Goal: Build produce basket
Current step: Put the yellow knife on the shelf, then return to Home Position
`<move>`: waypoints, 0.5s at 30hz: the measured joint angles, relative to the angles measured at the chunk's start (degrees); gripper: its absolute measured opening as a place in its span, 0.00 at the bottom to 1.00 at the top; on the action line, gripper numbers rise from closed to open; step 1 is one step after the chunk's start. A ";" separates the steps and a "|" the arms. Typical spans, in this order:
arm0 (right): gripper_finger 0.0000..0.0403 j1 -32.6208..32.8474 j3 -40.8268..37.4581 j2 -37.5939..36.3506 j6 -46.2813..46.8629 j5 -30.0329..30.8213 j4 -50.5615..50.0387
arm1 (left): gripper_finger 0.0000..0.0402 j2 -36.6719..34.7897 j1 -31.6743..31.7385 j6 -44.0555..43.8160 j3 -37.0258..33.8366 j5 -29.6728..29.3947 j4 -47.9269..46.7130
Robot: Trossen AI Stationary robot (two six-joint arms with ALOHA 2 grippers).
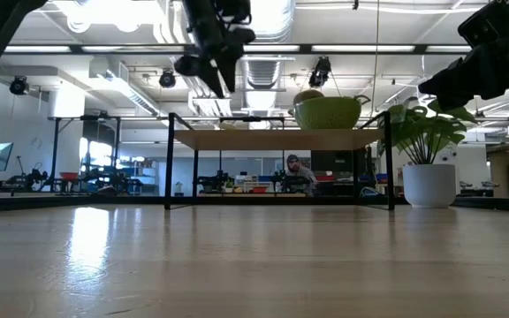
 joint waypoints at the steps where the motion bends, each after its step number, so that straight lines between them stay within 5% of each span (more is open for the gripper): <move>1: 0.02 0.00 0.00 0.00 -0.08 0.00 0.00 | 0.40 0.00 -0.36 -0.23 1.67 -0.26 -1.76; 7: 0.02 0.00 0.00 0.00 0.46 0.00 0.01 | 0.37 -2.38 -6.87 1.93 7.55 -10.41 -4.18; 11: 0.02 0.00 0.00 0.03 -0.08 0.02 0.02 | 0.32 -5.80 -15.47 4.59 6.25 -19.78 0.90; 15: 0.02 0.02 0.00 0.09 0.54 0.01 0.01 | 0.26 -8.10 -24.21 8.38 2.18 -22.06 9.13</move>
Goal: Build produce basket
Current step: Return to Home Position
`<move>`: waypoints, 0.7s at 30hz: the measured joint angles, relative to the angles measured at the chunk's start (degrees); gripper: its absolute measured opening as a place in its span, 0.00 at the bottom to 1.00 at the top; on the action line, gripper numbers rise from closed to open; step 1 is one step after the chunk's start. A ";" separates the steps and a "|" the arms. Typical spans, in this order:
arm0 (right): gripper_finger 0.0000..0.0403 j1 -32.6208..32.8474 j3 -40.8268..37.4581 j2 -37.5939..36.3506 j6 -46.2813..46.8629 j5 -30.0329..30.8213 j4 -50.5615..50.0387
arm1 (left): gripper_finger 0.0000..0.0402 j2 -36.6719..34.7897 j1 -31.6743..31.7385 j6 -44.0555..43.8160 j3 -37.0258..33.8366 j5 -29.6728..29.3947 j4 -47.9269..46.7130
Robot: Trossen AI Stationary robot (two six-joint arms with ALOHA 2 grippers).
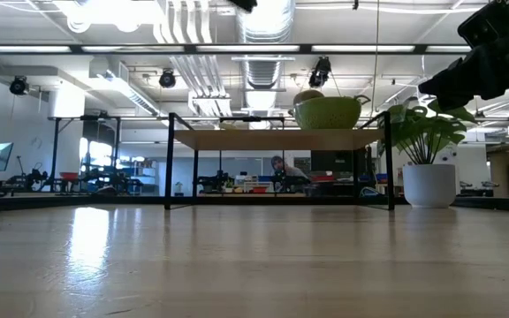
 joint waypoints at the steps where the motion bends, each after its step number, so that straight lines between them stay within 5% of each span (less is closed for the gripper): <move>1: 0.02 0.01 0.00 -0.01 0.01 0.00 -0.01 | 0.25 -0.56 -2.07 1.58 -1.53 -0.10 2.58; 12: 0.02 0.01 0.02 0.22 -0.57 -0.02 0.02 | 0.13 -12.24 -18.74 17.78 -27.89 -0.48 32.09; 21: 0.02 0.01 0.02 0.26 0.08 -0.02 -0.01 | 0.08 -30.74 -20.94 21.75 -58.04 0.66 53.51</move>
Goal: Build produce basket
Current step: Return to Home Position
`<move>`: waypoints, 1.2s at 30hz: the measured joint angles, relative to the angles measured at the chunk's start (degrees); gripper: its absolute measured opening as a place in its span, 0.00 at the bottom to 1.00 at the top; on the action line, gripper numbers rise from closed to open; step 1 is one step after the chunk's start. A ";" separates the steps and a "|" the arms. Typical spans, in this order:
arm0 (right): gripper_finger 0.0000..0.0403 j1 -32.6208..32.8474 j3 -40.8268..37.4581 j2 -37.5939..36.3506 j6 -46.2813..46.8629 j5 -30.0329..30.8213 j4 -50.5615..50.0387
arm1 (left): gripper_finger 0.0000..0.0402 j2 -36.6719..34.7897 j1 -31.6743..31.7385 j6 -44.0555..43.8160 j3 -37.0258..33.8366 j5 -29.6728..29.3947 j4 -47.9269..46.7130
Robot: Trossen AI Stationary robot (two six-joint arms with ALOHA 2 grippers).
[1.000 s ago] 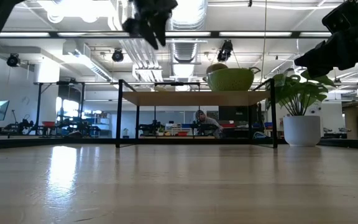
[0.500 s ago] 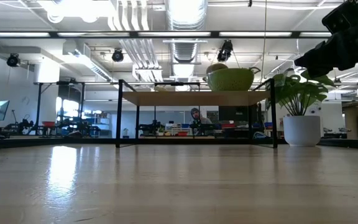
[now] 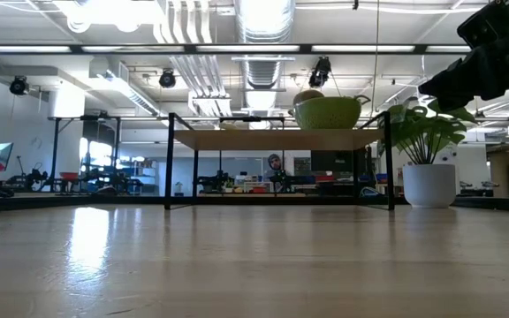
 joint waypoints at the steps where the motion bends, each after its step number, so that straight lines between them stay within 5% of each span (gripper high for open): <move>1: 0.02 -0.02 0.00 0.00 0.00 0.02 0.00 | 0.08 -2.36 0.33 -0.16 -2.92 0.19 1.08; 15: 0.02 -0.02 0.00 0.00 -0.65 0.00 0.00 | 0.08 -35.60 0.68 -3.07 -36.02 1.44 10.26; 20: 0.02 -0.02 0.00 0.00 -0.15 0.01 0.01 | 0.08 -43.69 0.77 -1.29 -43.74 -5.03 10.11; 36: 0.02 0.00 0.00 0.00 -0.66 0.02 0.00 | 0.08 -50.51 0.75 -0.44 -54.76 -8.20 10.12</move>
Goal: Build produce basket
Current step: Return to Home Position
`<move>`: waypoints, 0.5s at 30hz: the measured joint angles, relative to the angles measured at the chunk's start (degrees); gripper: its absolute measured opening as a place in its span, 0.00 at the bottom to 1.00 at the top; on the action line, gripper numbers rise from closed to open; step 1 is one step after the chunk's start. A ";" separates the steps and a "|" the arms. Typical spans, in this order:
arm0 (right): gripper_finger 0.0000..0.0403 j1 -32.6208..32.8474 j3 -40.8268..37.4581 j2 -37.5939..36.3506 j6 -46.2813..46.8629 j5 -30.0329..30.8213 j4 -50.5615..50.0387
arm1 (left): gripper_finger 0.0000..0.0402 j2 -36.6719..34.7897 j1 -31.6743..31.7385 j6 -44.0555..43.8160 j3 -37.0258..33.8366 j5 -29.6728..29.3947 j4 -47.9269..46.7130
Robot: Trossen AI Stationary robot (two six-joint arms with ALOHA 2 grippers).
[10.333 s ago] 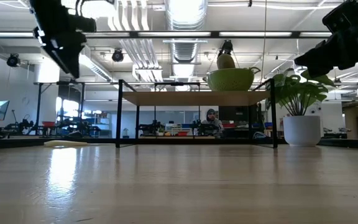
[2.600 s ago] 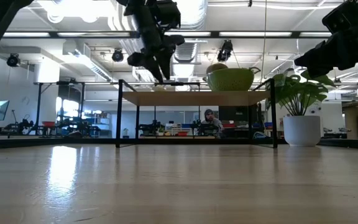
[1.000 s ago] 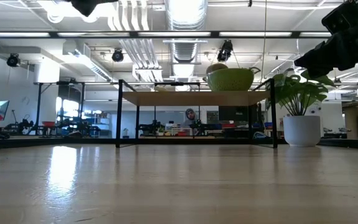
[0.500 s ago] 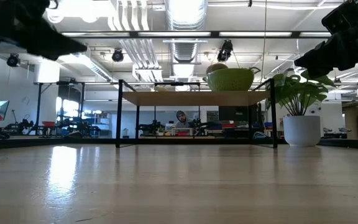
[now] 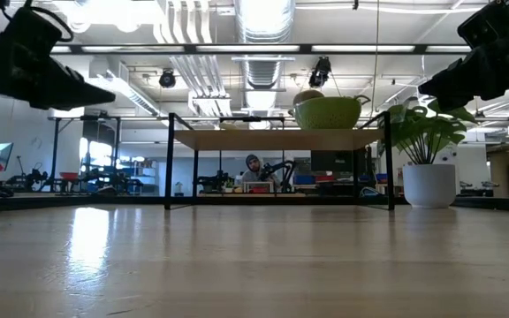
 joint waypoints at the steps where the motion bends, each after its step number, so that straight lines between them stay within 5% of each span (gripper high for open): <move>1: 0.02 0.00 0.00 0.00 0.20 -0.02 0.00 | 0.08 0.03 0.02 -0.24 -0.41 -0.01 -0.01; 15: 0.02 0.00 0.00 0.00 0.06 -0.02 0.02 | 0.08 0.07 0.00 -0.46 -1.94 0.00 0.25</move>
